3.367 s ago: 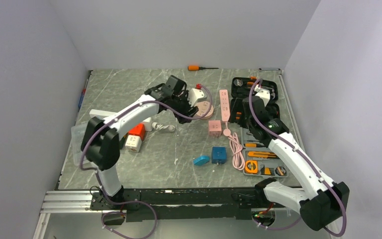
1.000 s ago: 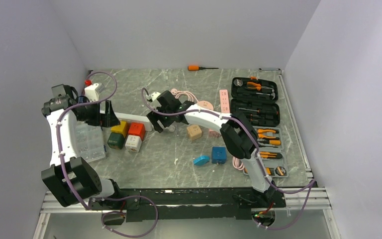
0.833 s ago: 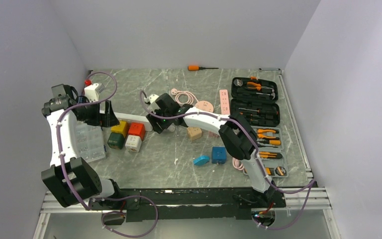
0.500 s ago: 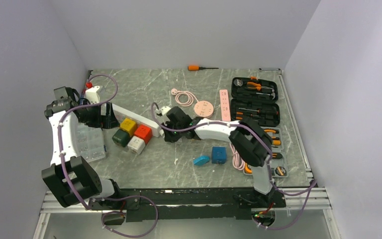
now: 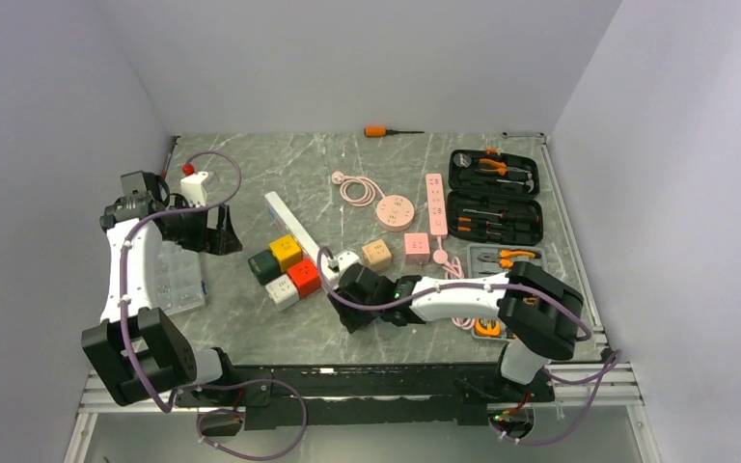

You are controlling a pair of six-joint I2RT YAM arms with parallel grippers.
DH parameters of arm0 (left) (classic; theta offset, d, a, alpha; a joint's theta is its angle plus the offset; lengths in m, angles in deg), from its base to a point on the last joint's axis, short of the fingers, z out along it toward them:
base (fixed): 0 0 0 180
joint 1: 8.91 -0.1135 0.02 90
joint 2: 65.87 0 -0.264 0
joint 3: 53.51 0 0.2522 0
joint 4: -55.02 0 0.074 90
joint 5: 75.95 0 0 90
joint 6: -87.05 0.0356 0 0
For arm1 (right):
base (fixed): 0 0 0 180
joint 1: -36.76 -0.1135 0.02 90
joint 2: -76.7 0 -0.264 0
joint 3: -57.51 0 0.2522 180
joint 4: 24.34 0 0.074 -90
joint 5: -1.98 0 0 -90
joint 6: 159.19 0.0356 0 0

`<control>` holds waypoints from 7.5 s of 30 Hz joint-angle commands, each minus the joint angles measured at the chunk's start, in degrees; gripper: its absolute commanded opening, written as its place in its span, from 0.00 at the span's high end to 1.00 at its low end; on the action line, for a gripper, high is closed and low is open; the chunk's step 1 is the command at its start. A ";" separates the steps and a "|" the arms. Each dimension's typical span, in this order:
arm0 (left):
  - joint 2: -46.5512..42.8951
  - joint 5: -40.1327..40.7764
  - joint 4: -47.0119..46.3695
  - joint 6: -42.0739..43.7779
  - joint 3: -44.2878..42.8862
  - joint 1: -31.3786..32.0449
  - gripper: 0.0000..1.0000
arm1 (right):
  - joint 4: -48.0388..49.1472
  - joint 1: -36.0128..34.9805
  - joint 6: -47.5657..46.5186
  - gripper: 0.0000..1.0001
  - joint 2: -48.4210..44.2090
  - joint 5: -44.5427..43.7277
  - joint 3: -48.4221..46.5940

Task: Pull the plug off the socket
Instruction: Move the socket to the center of the board, then remove the plug from the socket.

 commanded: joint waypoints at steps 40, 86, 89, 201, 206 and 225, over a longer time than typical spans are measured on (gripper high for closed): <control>-5.95 3.35 -9.74 0.69 9.76 6.92 0.01 | -7.16 10.67 -7.38 0.53 23.02 8.84 -36.11; -8.98 3.97 -16.25 2.40 13.75 17.49 0.01 | -13.19 12.80 1.22 0.13 16.43 3.32 -38.68; -10.52 2.97 -15.10 2.99 13.39 17.37 0.01 | -15.15 14.30 -0.05 0.13 22.30 5.84 -47.14; -20.08 19.81 -32.12 24.40 28.33 45.47 0.35 | -8.15 5.60 9.96 1.00 13.51 -1.60 -48.68; -20.32 20.73 -31.92 23.98 27.02 45.46 0.71 | -8.02 5.78 8.74 1.00 14.22 -3.80 -46.57; -21.92 22.53 -33.52 22.25 25.79 45.51 1.00 | -3.14 6.80 12.45 0.27 15.68 3.68 -39.64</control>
